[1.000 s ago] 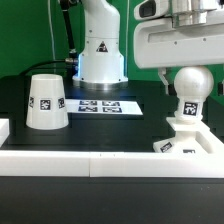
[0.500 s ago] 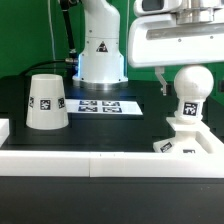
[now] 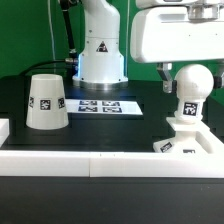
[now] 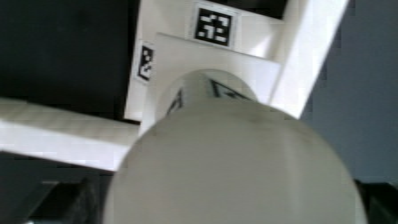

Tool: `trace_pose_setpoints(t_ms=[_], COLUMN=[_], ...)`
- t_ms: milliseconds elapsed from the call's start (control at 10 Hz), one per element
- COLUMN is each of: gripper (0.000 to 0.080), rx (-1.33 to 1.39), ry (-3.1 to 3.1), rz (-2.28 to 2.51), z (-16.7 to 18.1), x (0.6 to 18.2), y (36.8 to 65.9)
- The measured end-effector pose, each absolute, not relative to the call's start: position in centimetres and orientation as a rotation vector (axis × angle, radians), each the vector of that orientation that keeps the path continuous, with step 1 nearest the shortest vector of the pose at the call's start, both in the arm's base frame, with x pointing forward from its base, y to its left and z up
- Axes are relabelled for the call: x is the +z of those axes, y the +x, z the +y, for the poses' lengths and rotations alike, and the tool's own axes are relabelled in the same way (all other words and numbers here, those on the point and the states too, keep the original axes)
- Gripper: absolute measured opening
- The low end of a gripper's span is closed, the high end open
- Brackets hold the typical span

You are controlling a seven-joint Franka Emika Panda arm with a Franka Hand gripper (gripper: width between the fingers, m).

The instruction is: Assemble lamp

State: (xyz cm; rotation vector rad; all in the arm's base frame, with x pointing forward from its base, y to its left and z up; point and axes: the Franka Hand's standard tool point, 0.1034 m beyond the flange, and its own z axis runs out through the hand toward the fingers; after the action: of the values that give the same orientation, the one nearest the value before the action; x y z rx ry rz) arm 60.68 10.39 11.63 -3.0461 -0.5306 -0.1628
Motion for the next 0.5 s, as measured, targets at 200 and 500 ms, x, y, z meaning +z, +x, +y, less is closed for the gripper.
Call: trace_pose_setpoints(t_ms=[200,500], gripper=[0.0699,0.0699], rx=[-0.165,-0.093], ry=[-3.017,-2.904], rz=[-0.710,-1.143], z=[10.29,10.62], x=[11.58,11.64], y=[60.68,61.17])
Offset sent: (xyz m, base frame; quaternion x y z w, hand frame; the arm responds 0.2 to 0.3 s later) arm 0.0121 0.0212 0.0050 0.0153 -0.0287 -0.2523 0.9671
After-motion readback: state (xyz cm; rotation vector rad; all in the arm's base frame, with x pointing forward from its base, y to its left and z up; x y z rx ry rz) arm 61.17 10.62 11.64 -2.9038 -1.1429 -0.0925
